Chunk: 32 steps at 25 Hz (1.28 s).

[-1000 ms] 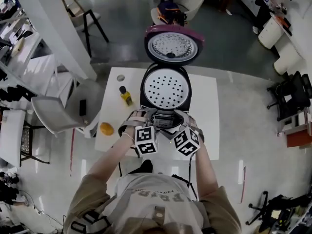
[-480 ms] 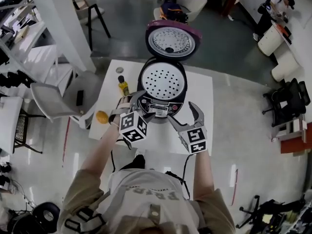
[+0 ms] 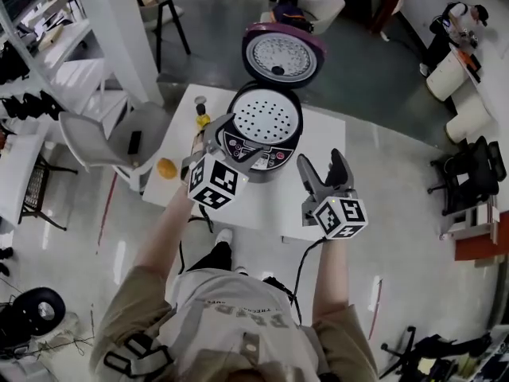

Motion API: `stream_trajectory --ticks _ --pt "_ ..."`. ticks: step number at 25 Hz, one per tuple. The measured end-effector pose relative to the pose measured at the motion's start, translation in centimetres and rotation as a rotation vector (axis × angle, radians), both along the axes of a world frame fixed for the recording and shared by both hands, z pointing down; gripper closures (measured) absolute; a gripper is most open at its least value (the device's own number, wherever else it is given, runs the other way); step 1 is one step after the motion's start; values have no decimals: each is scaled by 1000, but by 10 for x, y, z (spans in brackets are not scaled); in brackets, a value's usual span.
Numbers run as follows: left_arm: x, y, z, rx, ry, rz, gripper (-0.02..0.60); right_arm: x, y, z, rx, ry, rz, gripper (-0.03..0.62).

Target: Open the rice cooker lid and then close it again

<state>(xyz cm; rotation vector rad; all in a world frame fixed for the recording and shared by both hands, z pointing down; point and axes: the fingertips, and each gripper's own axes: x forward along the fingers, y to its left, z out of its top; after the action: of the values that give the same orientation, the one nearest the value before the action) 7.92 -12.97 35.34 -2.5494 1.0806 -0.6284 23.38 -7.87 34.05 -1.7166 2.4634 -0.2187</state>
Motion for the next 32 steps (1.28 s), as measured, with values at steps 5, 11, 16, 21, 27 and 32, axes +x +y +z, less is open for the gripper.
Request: stream_trajectory --ticks 5,11,16,21,27,32 --pt "-3 -3 -32 36 77 -38 153 22 10 -38 116 -141 17 184" --pt "-9 -18 -68 53 153 -25 155 27 4 -59 161 -86 25 184" --pt "-8 -50 -86 55 196 5 155 33 -21 -68 166 -98 43 184" --pt "-13 -97 -86 39 187 37 155 25 -65 -71 158 -60 48 184" --pt "-13 -153 -83 35 123 89 156 14 -119 -68 127 37 50 184" --pt "-13 -191 -82 46 59 128 156 8 -155 -71 112 128 46 184"
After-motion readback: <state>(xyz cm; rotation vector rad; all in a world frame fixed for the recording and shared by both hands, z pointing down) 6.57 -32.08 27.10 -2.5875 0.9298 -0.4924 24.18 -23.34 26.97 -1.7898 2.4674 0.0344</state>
